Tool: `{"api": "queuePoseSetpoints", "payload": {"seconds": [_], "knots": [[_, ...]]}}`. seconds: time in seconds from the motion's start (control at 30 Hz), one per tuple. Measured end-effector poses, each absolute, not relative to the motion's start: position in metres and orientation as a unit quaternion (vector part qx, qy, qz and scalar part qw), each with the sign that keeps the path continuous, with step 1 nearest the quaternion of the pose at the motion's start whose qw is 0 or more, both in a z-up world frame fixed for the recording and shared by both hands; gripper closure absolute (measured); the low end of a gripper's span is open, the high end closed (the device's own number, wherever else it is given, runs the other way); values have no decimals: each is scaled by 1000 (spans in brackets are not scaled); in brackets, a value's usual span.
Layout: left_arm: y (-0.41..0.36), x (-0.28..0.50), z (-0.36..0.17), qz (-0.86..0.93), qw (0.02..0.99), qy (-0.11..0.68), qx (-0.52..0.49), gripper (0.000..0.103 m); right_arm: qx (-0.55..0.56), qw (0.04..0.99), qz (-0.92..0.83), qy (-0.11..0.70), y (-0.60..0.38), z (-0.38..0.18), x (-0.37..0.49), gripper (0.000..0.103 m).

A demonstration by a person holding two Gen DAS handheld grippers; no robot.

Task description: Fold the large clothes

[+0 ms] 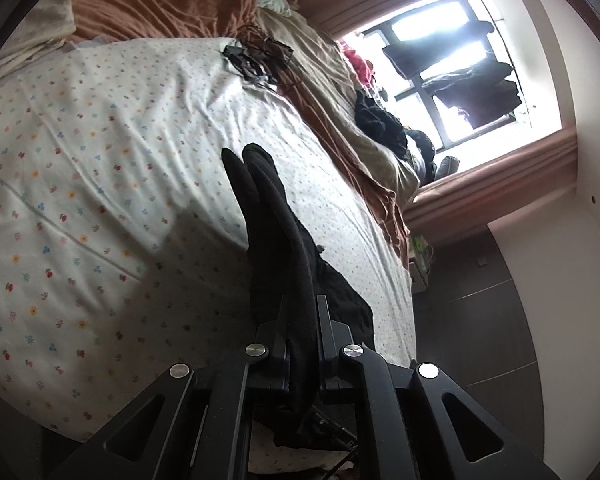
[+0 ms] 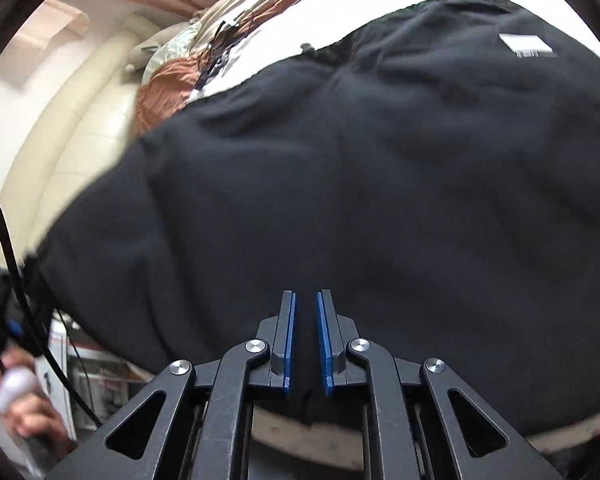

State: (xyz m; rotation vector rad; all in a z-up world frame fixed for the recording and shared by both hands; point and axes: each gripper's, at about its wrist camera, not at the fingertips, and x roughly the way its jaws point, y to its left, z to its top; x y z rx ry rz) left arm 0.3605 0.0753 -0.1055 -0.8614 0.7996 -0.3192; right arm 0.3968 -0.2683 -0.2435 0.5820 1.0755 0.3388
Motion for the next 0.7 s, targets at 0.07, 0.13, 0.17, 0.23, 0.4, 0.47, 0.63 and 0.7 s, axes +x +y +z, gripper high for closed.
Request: {"api": "queuePoseSetpoints", "payload": {"seconds": [0.07, 0.13, 0.17, 0.23, 0.4, 0.47, 0.63, 0.7], "knots": [[64, 360, -95, -159, 825, 373, -394, 95, 271, 803, 156, 507, -268, -247, 386, 92], [52, 360, -85, -171, 829, 370, -384, 95, 269, 802, 154, 511, -266, -248, 378, 92], [44, 360, -79, -177, 830, 369, -378, 95, 267, 803, 152, 511, -266, -249, 374, 92], [30, 360, -71, -188, 832, 367, -370, 95, 263, 802, 148, 515, -267, -250, 367, 93], [-7, 357, -47, -216, 840, 360, -345, 95, 282, 796, 154, 513, -279, -239, 351, 93], [-20, 357, -39, -227, 841, 358, -336, 95, 288, 804, 149, 499, -288, -229, 346, 93], [-57, 361, -25, -250, 843, 361, -310, 95, 319, 821, 138, 453, -324, -204, 326, 93], [-71, 361, -22, -258, 843, 365, -300, 95, 330, 830, 128, 431, -344, -194, 317, 93]]}}
